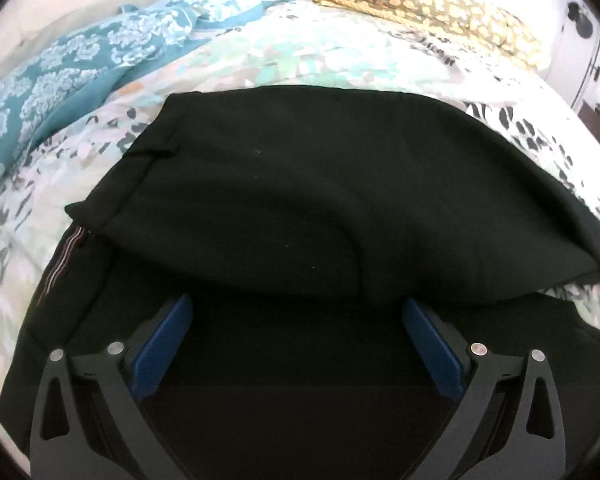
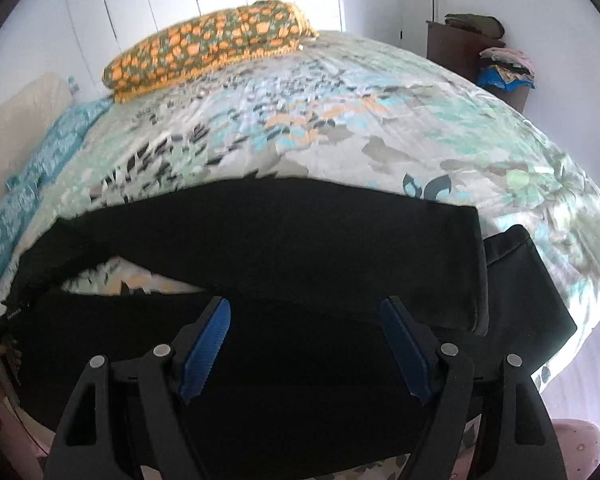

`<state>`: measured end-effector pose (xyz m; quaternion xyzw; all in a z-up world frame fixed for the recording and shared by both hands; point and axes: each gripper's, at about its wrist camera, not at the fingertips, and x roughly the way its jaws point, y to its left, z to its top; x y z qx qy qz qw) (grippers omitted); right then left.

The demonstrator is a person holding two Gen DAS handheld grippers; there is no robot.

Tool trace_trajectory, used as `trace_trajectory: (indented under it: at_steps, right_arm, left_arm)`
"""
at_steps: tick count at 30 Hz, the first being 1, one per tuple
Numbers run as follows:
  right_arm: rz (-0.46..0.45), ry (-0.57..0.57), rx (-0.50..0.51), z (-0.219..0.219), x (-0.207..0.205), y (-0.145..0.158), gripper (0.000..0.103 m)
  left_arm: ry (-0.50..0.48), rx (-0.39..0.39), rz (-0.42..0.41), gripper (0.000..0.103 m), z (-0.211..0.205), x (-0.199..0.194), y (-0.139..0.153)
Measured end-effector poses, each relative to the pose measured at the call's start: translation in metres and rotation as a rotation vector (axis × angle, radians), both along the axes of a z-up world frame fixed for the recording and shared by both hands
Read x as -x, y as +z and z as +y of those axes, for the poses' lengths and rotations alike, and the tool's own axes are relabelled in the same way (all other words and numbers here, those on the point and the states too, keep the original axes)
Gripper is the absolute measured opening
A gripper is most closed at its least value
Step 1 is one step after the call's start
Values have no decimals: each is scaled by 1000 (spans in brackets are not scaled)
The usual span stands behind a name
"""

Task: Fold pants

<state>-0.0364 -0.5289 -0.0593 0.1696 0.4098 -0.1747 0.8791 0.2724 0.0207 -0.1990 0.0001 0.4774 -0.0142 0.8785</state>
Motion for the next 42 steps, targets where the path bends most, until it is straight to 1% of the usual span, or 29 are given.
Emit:
trace_trajectory:
  at_steps: [3,6,10,13,17,20,22,27,36,42]
  right_arm:
    - [-25,-16,-17,-5,0,1,78]
    - [-52,-20,-30,-9,-2,4,78]
    - [-106,-26,-43,-15,-3,11,78]
    - [-116,-21,-54,-20,-2,13,78]
    - [-144,-66,-130,-33,10,10,78]
    - [-182,-127,-215,-50,18,7,78]
    - [-187,-151,-241,-58,17,5,78]
    - [-177,-152,-288,-66,12,-2,78]
    - [-171,-158,-293,-67,11,-5,78]
    - [-168,-192,-288,-70,13,-7,78]
  left_arm:
    - [-3,-42,-3,103,-7,1,1]
    - [-2,-27,0,103,-6,2,1]
    - [-2,-31,0,103,-6,3,-1]
    - [-2,-32,1,103,-2,-3,-3]
    - [-2,-31,1,103,-2,-4,-3]
    - [-2,-31,1,103,-2,-3,-3]
    - [-1,-30,2,103,-2,-3,-3]
    - [-2,-31,2,103,-2,-3,-3]
    - [-2,-31,1,103,-1,-4,-3]
    - [-2,-31,1,103,-1,-4,-3]
